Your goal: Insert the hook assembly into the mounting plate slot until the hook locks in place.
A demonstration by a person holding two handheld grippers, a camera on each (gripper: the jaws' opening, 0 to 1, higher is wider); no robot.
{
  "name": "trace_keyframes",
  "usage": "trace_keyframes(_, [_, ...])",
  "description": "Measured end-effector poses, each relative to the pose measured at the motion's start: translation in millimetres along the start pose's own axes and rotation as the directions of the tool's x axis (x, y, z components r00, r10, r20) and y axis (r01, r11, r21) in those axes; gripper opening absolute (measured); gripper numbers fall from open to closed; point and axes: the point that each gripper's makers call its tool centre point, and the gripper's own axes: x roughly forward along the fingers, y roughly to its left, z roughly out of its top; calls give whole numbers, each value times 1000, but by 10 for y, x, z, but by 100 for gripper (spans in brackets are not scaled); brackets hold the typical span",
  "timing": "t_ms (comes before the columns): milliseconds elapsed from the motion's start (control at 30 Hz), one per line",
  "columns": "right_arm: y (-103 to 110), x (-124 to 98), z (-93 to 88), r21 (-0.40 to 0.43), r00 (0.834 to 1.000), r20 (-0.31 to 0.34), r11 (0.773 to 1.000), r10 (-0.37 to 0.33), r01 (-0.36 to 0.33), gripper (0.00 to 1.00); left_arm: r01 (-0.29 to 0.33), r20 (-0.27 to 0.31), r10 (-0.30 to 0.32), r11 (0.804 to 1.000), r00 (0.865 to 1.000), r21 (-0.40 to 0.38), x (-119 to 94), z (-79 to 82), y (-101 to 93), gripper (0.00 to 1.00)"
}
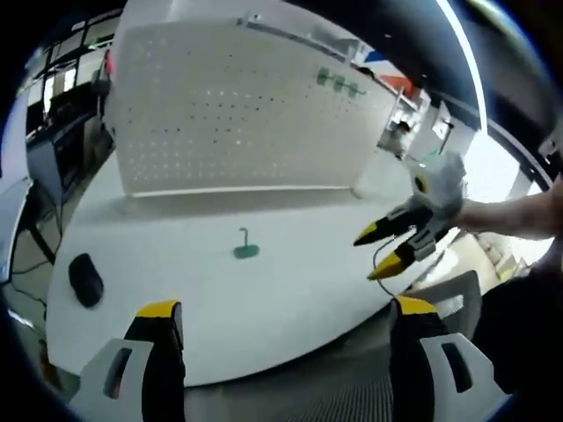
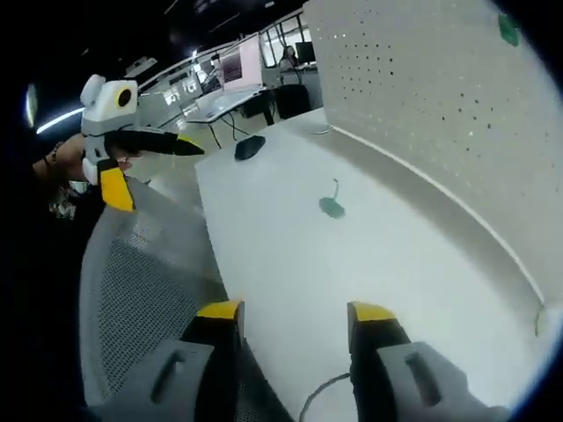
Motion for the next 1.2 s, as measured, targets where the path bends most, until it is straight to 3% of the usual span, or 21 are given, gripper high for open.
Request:
trace_keyframes(267, [-185, 412, 343, 16, 997, -26, 997, 76, -76, 42, -12, 5, 12, 999, 1000, -37, -23, 21, 125, 100])
trace_keyframes(433, [-336, 635, 515, -21, 995, -57, 996, 81, -82, 38, -24, 2, 24, 999, 1000, -44, -42, 37, 198, 99])
trace_keyframes(733, [-430, 999, 565, -112, 985, -143, 987, 98, -114, 31, -55, 19, 57, 993, 998, -103, -44, 25, 359, 99])
trace_keyframes(933, [-478, 1197, 729, -65, 984, -132, 990, 119, -128, 27, -74, 15, 76, 989, 997, -128, -77, -42, 417, 98])
trace_keyframes(1133, [-465, 1354, 791, -182, 968, -205, 966, 144, -183, 23, -82, 0, 83, 986, 997, -146, -66, -117, 435, 98])
trace_keyframes(1200, [-491, 1384, 729, -230, 955, -267, 954, 130, -194, 23, -80, -2, 80, 984, 997, -159, -57, -131, 428, 97])
